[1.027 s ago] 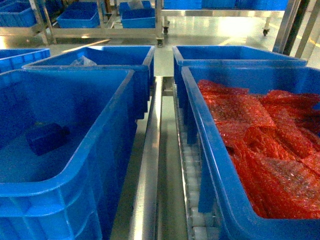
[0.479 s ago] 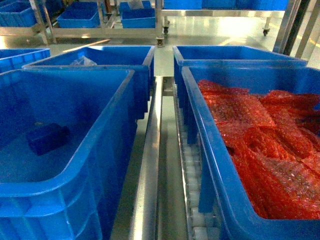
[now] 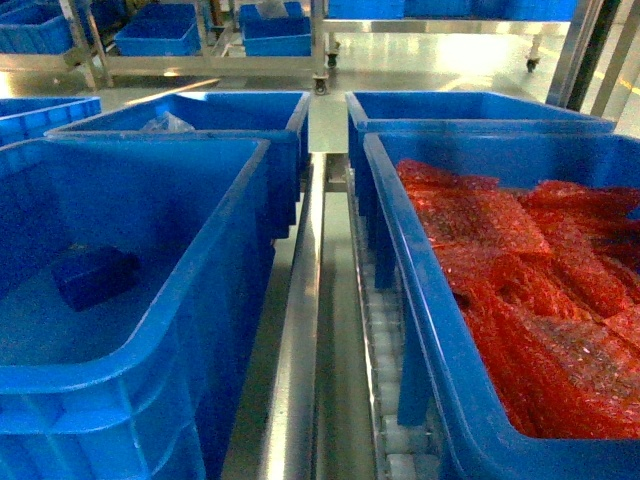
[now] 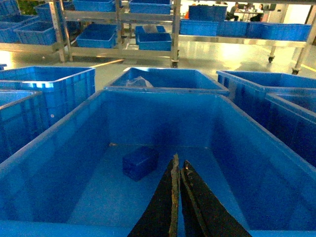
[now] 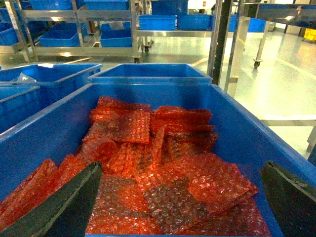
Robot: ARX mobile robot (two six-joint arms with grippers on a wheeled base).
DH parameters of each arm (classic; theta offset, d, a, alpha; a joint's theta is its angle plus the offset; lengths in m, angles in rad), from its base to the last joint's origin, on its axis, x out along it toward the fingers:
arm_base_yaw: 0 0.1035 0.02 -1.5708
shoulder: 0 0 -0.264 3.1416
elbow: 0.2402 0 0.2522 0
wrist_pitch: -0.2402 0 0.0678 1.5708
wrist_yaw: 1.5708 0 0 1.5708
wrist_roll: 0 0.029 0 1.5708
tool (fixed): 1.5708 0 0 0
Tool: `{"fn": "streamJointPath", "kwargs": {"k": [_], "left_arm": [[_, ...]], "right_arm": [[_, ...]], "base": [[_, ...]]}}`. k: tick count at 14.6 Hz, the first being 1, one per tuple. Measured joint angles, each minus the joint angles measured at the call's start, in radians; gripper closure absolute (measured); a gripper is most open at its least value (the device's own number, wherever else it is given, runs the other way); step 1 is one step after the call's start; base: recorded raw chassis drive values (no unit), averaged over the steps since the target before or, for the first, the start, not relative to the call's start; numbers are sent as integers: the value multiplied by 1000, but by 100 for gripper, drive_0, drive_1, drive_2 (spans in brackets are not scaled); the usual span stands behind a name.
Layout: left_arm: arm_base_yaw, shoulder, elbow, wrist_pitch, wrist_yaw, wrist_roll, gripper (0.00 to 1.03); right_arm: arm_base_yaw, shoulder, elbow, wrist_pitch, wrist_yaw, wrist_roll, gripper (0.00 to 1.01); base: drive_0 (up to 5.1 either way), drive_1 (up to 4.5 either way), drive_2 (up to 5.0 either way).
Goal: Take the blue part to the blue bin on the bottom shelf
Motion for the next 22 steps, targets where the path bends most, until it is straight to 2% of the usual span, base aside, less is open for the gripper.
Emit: {"fn": "streamJointPath", "kwargs": {"k": [2,6,8,13,22], "left_arm": [[0,-164,0,-183,-1,1,101],[1,-164,0,-181,0,3,101],[1,-163,0,-181,0,3,76],[1,-164,0,-181,0,3,5],[1,-164,0,-181,0,5,5]], "right_arm": [[0,0,0,0,0,0,3],[0,0,0,0,0,0,3],[0,0,0,0,0,0,3],[0,0,0,0,0,0,3],[0,0,0,0,0,0,3]], "base": [[0,0,0],[0,0,0],[0,0,0],[0,0,0],[0,0,0]]}}
